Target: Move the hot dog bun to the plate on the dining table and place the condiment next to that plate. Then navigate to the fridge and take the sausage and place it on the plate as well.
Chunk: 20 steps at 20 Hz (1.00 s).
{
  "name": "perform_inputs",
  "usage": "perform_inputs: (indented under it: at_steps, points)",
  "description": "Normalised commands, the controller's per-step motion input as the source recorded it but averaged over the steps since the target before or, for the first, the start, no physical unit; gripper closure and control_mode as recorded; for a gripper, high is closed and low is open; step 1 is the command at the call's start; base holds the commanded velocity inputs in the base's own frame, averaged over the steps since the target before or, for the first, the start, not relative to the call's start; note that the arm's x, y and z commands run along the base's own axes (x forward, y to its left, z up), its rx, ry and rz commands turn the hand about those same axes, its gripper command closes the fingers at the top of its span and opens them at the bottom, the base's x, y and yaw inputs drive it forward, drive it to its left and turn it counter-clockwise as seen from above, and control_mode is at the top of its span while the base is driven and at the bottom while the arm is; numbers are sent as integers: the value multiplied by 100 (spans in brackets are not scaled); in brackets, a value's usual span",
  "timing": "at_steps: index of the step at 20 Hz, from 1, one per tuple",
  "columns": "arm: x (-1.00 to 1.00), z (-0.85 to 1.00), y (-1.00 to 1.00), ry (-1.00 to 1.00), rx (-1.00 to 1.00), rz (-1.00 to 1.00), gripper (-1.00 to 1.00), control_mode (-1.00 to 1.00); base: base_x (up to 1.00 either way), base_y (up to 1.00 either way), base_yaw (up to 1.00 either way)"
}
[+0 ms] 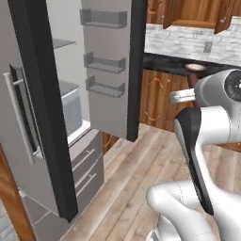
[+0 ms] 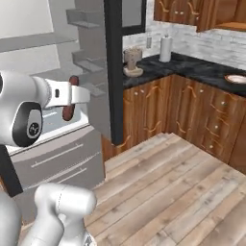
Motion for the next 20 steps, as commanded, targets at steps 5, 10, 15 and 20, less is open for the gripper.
perform_inputs:
  at_steps: [5, 10, 15, 20]
  points:
    - [0, 0, 0, 0, 0, 0, 100, 100, -78, 25, -80]
    - [0, 0, 0, 0, 0, 0, 100, 100, -82, 16, -76]
    - [0, 0, 0, 0, 0, 0, 100, 100, -98, -10, -58]
    - [0, 0, 0, 0, 0, 0, 100, 100, -100, -52, -36]
